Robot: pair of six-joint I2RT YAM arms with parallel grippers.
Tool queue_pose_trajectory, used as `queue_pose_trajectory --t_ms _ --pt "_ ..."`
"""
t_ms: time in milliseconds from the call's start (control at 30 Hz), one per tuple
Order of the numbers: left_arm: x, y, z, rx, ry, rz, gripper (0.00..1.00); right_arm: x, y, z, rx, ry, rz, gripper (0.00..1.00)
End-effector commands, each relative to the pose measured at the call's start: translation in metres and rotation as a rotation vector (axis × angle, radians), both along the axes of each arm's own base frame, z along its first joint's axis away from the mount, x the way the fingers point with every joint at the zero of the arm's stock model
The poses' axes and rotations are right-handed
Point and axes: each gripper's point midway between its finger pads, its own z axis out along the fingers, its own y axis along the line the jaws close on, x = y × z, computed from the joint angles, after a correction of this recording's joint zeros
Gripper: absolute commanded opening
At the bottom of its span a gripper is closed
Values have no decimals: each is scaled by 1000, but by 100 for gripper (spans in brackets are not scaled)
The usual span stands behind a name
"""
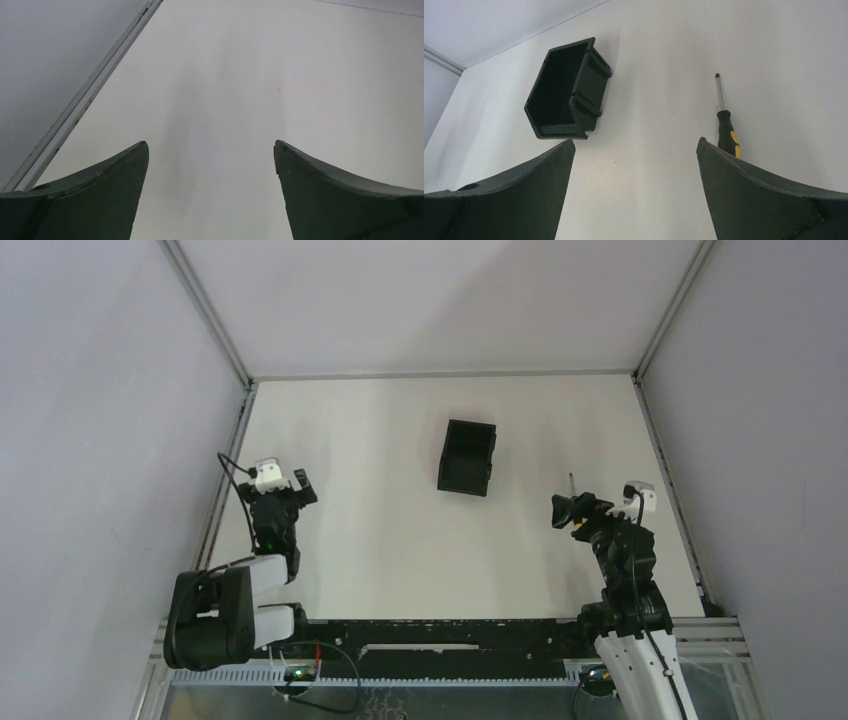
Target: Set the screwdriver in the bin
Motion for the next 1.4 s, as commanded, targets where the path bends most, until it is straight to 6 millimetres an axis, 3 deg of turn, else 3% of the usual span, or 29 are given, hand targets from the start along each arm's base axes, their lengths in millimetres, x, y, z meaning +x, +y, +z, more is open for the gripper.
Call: queue_pose_trajectory --t_ms 0,133,267,367,400,567,633,667,767,833,900,1000,1100,1233,1367 --pt "15 1 31 20 -88 -2 100 1 -6 24 6 -46 -41 100" --pt "15 1 32 20 -89 -1 100 -2 -3 66 -13 -149 -7 100" --pt "15 1 31 20 -87 -1 100 -5 -2 131 -46 -303 18 100" --pt "15 1 31 20 -88 -2 100 4 -6 162 -83 -306 -2 100" --pt "15 0 32 19 -88 -3 100 7 -8 182 -93 -306 -15 100" --pt "15 1 32 20 -90 -2 100 54 -19 201 -198 -53 -73 100" --pt "15 1 32 20 -88 -1 100 75 -24 190 -240 107 -91 100" --pt "15 1 32 20 -90 -2 100 88 -27 171 -259 228 -93 100" --pt "15 1 32 20 -88 -2 100 114 -28 138 -251 460 -33 100" --pt "15 1 32 20 -88 -1 100 129 -27 107 -257 594 9 100" --pt "15 1 32 20 -88 -1 100 134 -28 61 -275 745 35 99" --pt "15 1 32 20 -88 0 100 132 -37 -7 -298 930 26 96" --pt "15 1 32 20 -90 -1 100 124 -51 -60 -299 1033 -20 95" --pt "15 1 32 20 -89 0 100 105 -69 -106 -227 1112 -49 92" --pt "15 1 32 20 -88 0 100 90 -62 -143 -177 1174 -10 89"
